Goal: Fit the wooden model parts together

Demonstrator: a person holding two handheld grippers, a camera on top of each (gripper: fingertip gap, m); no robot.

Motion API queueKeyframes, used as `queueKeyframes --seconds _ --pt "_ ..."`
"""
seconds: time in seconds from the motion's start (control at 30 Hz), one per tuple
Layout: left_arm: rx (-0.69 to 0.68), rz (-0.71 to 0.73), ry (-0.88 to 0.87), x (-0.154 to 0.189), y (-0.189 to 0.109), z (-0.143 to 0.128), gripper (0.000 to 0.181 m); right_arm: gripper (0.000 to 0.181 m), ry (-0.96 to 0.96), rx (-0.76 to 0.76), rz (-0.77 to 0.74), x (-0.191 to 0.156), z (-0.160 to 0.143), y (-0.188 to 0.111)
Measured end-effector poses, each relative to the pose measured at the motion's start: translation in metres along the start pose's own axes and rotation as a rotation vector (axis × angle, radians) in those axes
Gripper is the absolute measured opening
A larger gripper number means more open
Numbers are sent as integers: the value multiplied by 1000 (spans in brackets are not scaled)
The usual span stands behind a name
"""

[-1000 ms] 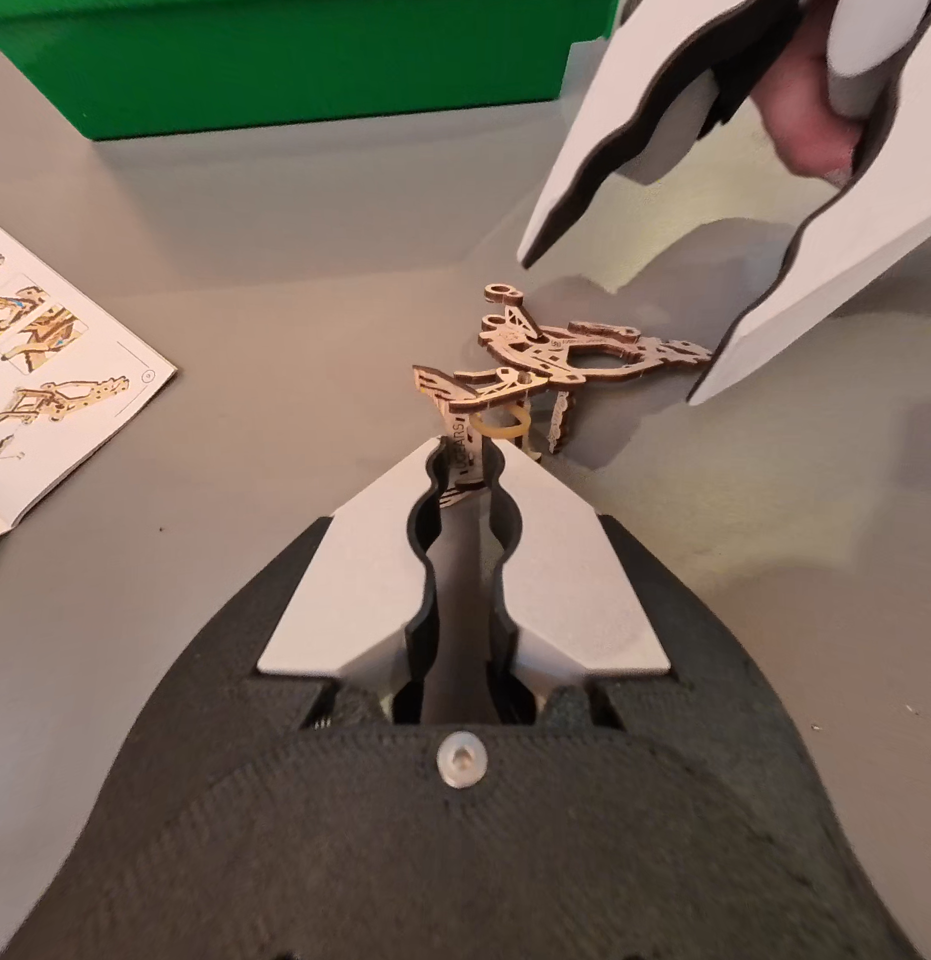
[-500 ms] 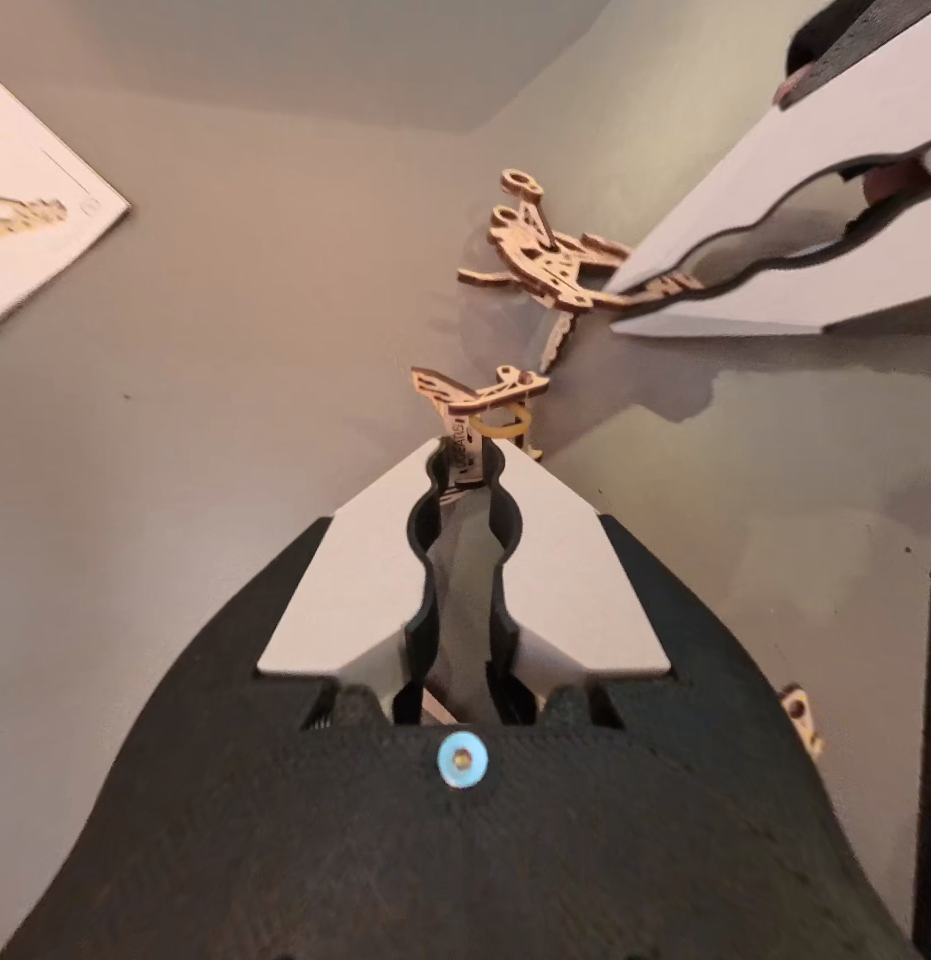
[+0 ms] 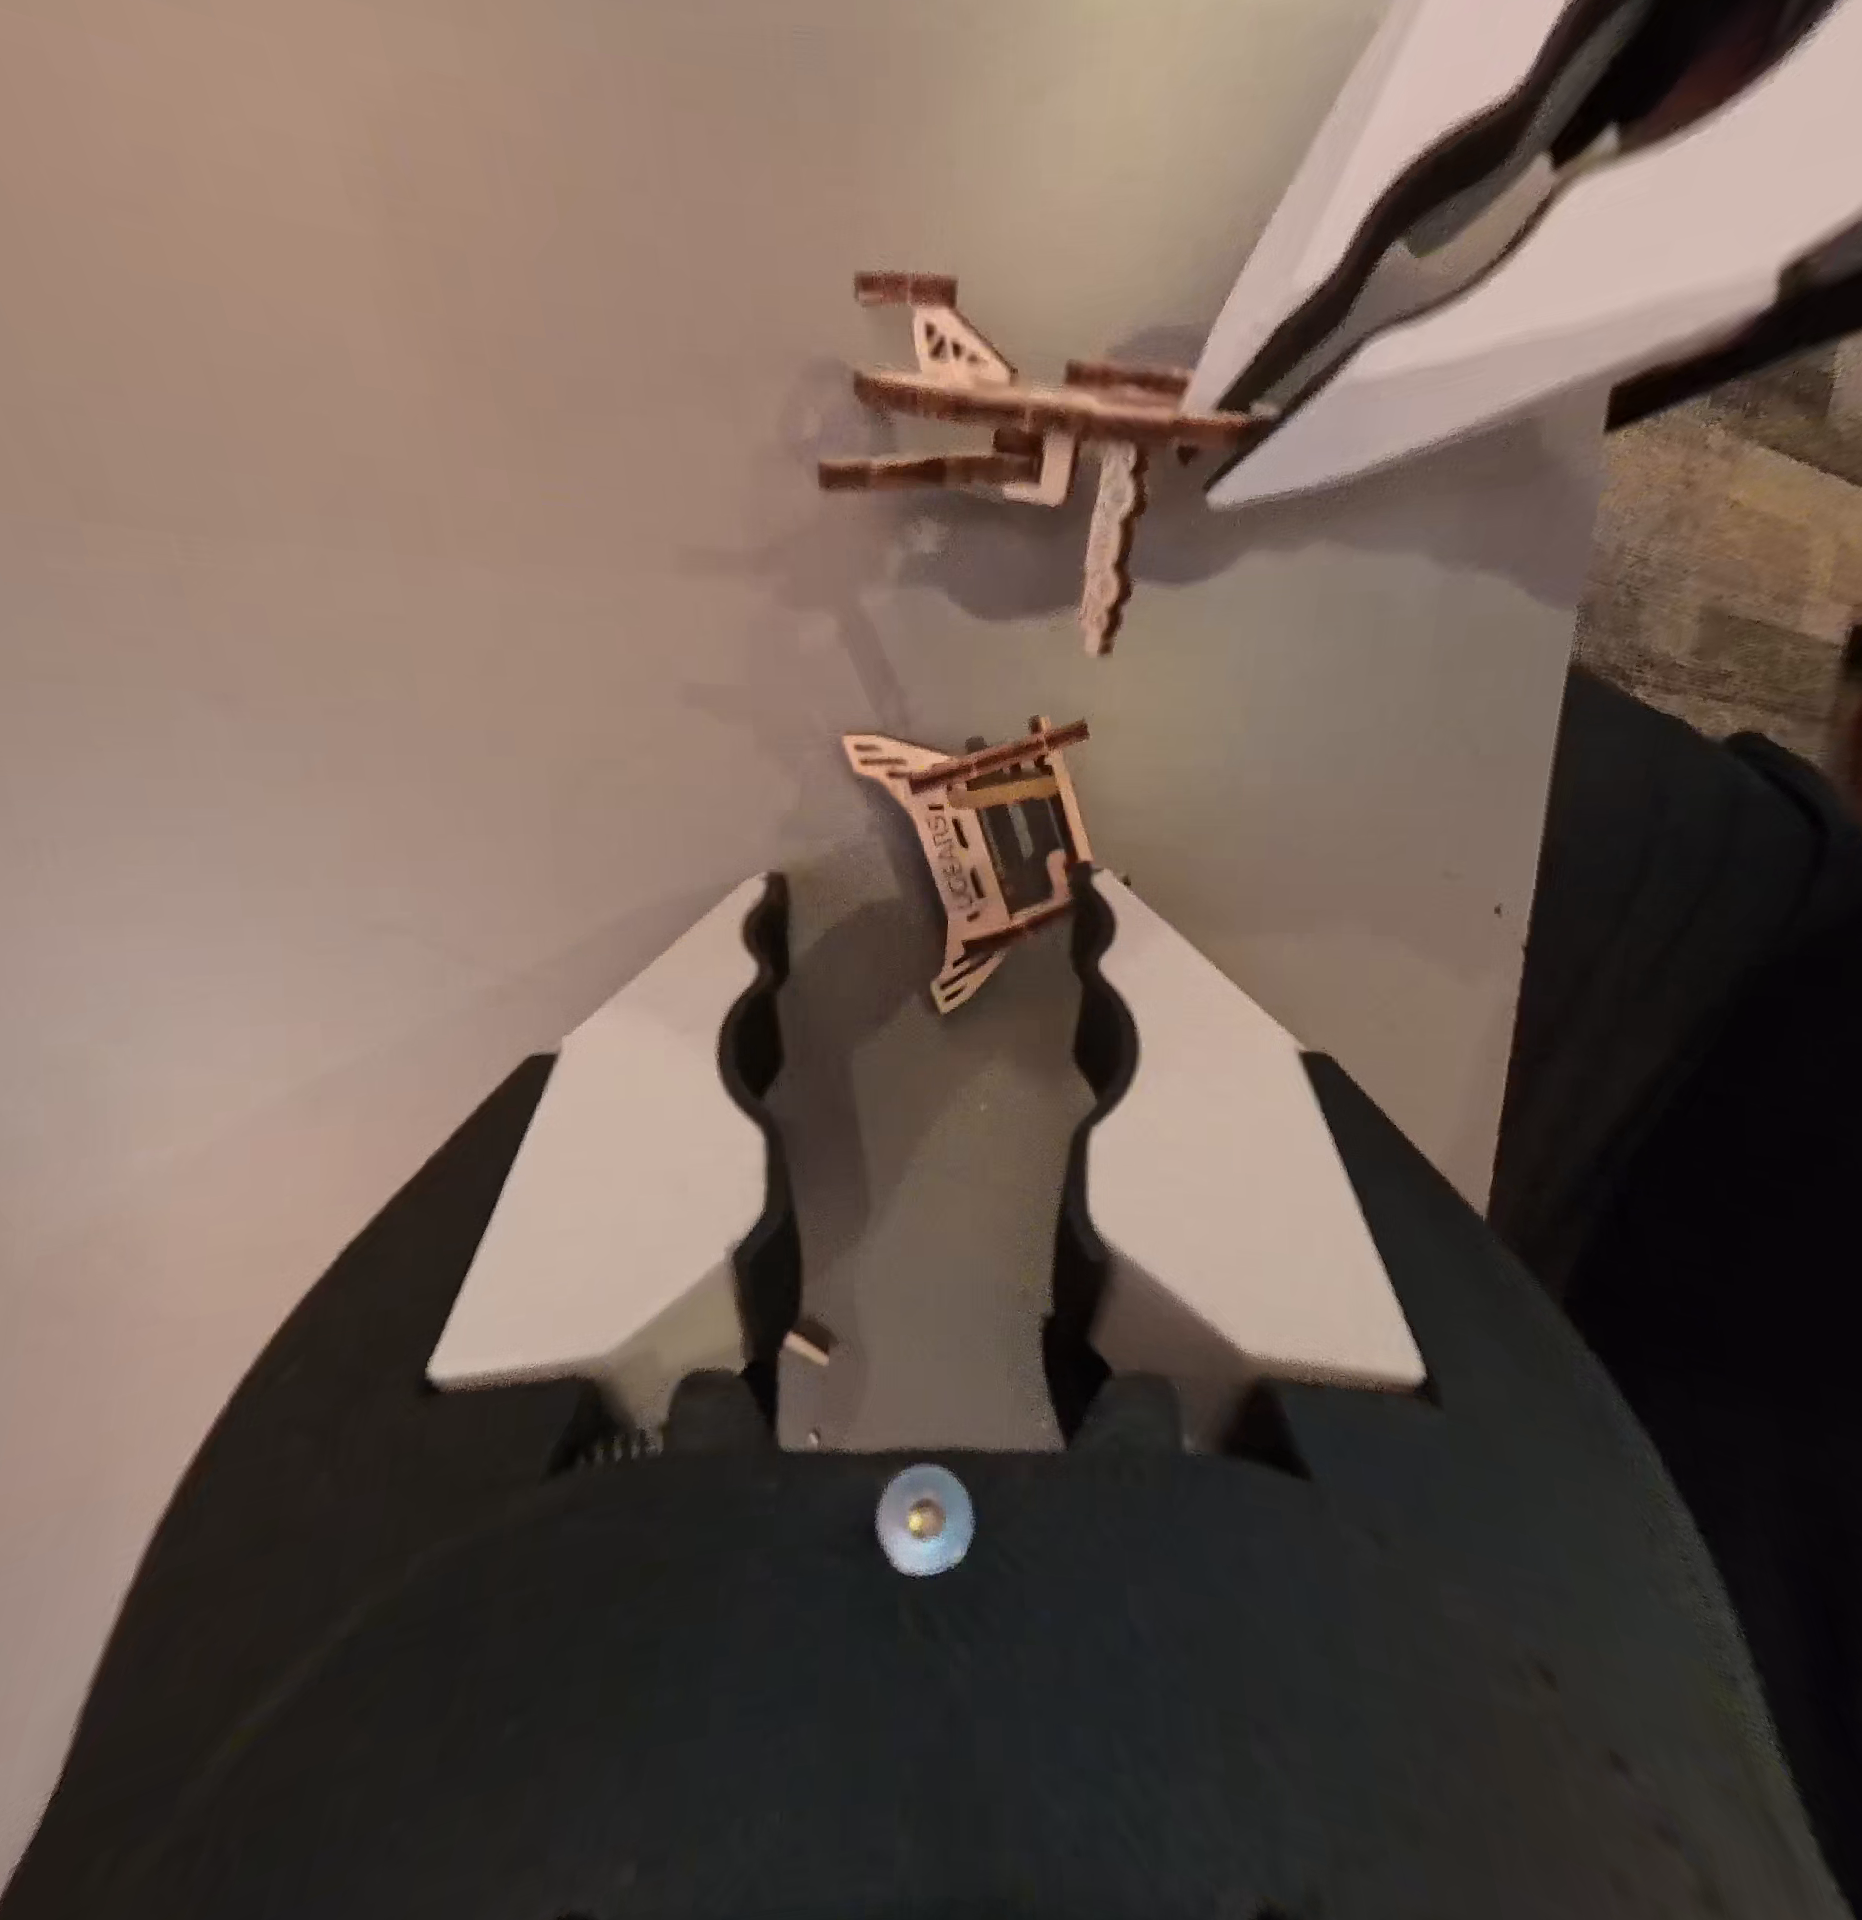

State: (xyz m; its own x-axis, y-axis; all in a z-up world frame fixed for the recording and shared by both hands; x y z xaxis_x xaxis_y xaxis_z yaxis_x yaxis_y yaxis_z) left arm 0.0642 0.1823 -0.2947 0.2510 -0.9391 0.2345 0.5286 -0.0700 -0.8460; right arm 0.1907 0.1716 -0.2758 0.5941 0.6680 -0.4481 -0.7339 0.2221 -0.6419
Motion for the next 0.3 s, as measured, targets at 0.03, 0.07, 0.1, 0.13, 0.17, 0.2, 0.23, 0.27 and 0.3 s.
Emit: queueKeyframes --seconds 0.03,0.07,0.1,0.13,0.17,0.2,0.23,0.27,0.3 --pt "-4 -8 33 3 -2 -4 60 2 5 -4 6 -1 -1 -2" --pt "-5 -13 61 6 -5 -8 60 2 7 -18 18 -3 -4 -3" --pt "-1 -14 84 7 -8 -12 60 2 9 -32 28 -4 -6 -5" --pt "7 -14 138 10 -10 -14 60 2 10 -36 39 -6 -7 -6" --pt "25 -1 207 14 -12 -14 61 2 13 -38 60 -9 -8 -7" --pt "30 4 246 17 -12 -15 61 2 21 -41 83 -11 -10 -8" --pt "26 9 291 20 -10 -15 55 2 32 -42 96 -13 -11 -8" --pt "39 39 354 21 -7 -13 46 2 43 -42 108 -13 -12 -8" --pt "37 76 384 20 -3 -13 40 2 55 -48 130 -14 -14 -8"
Point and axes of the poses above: each gripper's, where its closed fingertips meet, y out along the fingers, z out of its top, x = y × z across the jaws, the point moved 5 cm from there along -y, back along the fingers, and after that the axes turned 14 degrees about y, right-handed, at the moved point
